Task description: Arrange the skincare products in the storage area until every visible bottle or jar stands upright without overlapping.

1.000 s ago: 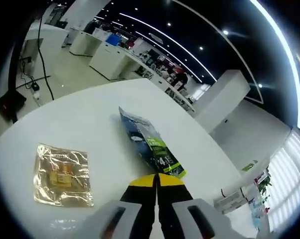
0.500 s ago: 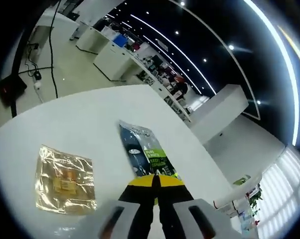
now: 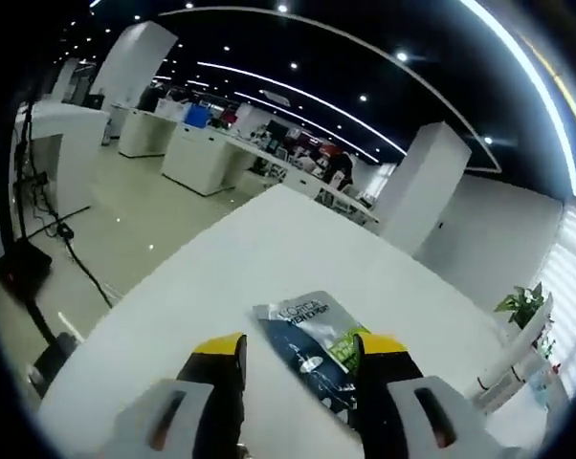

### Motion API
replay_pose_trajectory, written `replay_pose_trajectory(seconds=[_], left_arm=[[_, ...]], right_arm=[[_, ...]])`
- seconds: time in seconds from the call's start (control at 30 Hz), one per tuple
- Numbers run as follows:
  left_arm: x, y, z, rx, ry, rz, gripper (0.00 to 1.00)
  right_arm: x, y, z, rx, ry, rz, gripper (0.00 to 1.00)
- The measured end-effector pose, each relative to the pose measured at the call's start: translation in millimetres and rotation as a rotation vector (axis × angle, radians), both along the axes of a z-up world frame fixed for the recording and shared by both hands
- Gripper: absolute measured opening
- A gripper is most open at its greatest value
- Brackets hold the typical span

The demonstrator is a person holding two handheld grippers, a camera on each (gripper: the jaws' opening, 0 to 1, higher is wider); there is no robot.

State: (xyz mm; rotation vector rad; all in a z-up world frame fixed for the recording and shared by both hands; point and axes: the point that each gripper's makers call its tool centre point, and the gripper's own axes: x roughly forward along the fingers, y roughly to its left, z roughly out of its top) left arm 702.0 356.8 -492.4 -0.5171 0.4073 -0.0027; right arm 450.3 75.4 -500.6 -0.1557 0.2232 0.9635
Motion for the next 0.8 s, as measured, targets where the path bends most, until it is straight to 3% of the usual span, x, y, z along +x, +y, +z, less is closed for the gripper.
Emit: replay_pose_trajectory(seconds=[0.13, 0.3, 0.53, 0.67, 0.8], left_arm=[[15.1, 8, -3.4, 0.022, -0.022, -0.014, 0.46], [26.3, 10, -15.3, 0.034, 0.002, -0.030, 0.44], [44.3, 5, -17.7, 0.040, -0.031, -0.021, 0.30], [47.1, 8, -20.8, 0.045, -0.036, -0.005, 0.18], [48.5, 15, -21.6, 0.022, -0.022, 0.054, 0.07]], right_arm=[[4, -2, -2.0, -0.004, 0.013, -0.018, 0.12], [4, -1, -5.9, -0.024, 0.020, -0.015, 0.11], [4, -1, -9.5, -0.042, 0.029, -0.019, 0.11], [3, 0, -11.0, -0.050, 0.033, -0.016, 0.11], [3, 1, -12.0, -0.059, 0.035, -0.011, 0.10]])
